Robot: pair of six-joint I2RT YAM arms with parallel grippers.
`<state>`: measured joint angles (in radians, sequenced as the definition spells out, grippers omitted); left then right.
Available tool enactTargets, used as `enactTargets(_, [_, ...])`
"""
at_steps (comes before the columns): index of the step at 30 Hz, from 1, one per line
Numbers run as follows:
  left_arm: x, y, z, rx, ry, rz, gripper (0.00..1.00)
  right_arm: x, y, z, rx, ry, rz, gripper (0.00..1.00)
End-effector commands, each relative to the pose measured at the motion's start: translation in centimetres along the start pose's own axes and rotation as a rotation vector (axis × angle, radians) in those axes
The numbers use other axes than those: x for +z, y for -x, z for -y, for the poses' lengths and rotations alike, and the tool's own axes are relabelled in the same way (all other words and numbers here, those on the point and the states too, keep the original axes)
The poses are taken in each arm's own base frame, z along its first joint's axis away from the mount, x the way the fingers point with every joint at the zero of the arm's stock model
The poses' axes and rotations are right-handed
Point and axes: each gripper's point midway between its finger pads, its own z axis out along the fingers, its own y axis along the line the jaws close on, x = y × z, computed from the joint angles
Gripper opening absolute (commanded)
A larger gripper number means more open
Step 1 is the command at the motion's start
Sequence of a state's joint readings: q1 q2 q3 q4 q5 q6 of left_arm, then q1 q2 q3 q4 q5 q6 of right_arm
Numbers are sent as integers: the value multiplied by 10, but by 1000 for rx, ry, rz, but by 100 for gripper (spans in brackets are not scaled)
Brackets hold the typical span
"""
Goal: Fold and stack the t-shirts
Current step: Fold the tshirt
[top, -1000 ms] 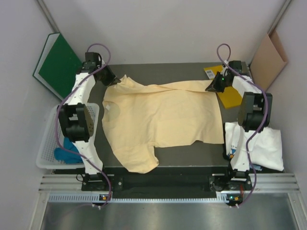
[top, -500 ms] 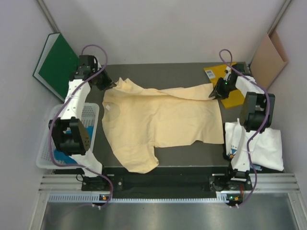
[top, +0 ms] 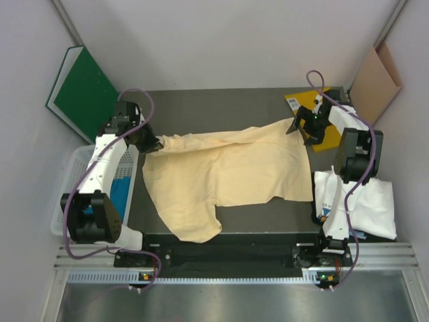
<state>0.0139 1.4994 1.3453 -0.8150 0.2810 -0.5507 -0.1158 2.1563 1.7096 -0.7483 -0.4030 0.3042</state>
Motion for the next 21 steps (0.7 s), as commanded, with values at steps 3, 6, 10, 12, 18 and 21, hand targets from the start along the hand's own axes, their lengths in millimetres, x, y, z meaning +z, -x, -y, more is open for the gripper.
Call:
enactTargets(3, [-3, -60, -22, 59, 89, -59, 14, 1, 11, -8, 11, 43, 21, 100])
enactTargets(6, [-2, -95, -45, 38, 188, -157, 98, 2, 9, -8, 15, 47, 15, 100])
enactTargets(10, [-13, -75, -46, 91, 236, -44, 99, 0, 10, -9, 11, 46, 25, 100])
enactTargets(12, [-17, -53, -42, 105, 248, 49, 99, 0, 9, -8, 11, 44, 21, 100])
enactTargets(18, [30, -33, -7, 102, 117, -16, 99, 1, 4, -9, 17, 51, 15, 100])
enactTargets(21, [64, -44, 1, 135, 113, -124, 95, -2, 4, -10, 17, 55, 19, 100])
